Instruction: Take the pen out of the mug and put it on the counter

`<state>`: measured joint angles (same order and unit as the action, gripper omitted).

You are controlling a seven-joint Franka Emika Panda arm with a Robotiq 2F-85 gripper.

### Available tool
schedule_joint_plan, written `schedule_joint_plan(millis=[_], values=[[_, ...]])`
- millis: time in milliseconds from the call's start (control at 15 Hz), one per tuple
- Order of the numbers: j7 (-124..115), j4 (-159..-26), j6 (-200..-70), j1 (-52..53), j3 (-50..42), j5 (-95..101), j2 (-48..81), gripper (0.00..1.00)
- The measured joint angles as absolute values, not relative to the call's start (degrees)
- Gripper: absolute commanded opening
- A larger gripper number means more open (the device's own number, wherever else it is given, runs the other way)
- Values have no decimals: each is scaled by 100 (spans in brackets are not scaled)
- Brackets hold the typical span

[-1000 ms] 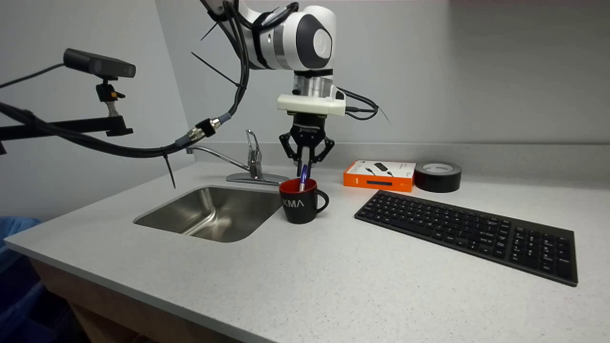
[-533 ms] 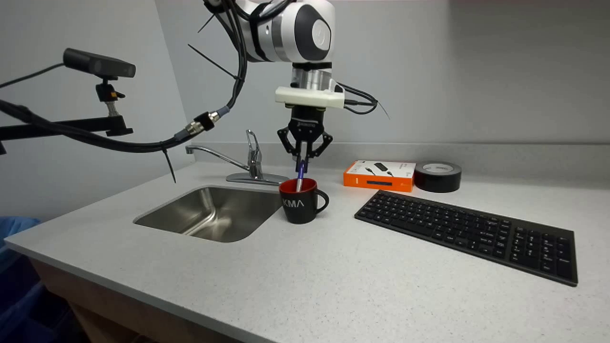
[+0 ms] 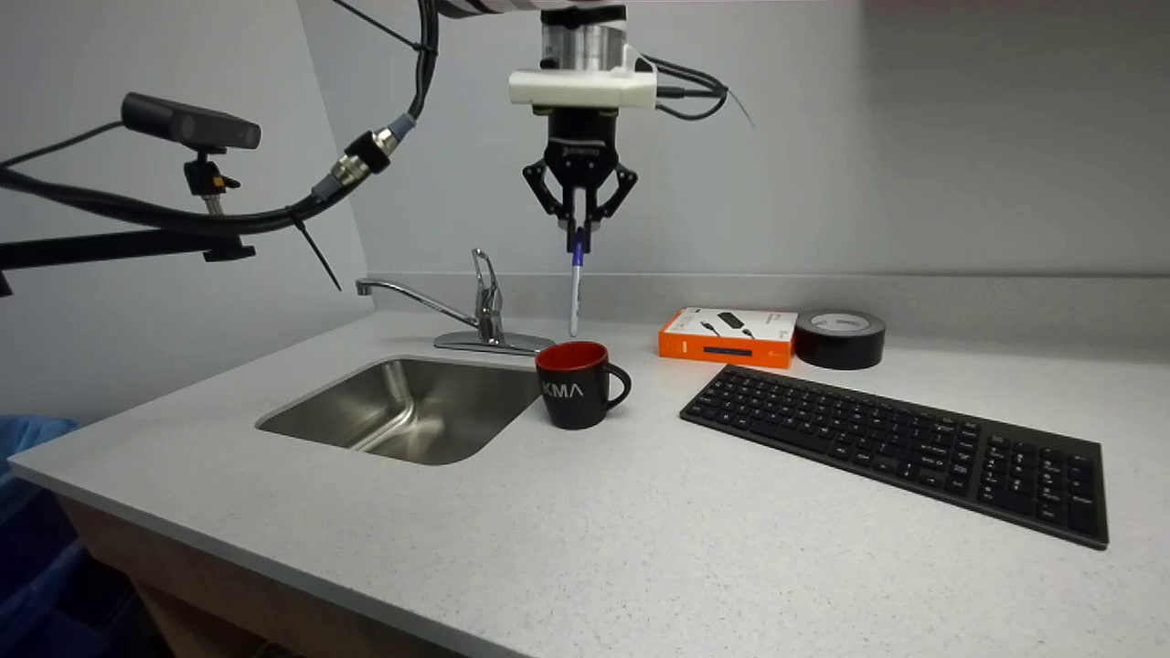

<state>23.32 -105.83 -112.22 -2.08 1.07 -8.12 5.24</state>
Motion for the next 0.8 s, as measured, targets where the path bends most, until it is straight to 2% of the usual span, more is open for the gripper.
schedule_joint_plan(millis=[533, 800], values=[[2359, -11173, -10087, -427, -390, -282, -63, 4], [2361, -11699, -10046, -614, -671, -88, 52, 4]])
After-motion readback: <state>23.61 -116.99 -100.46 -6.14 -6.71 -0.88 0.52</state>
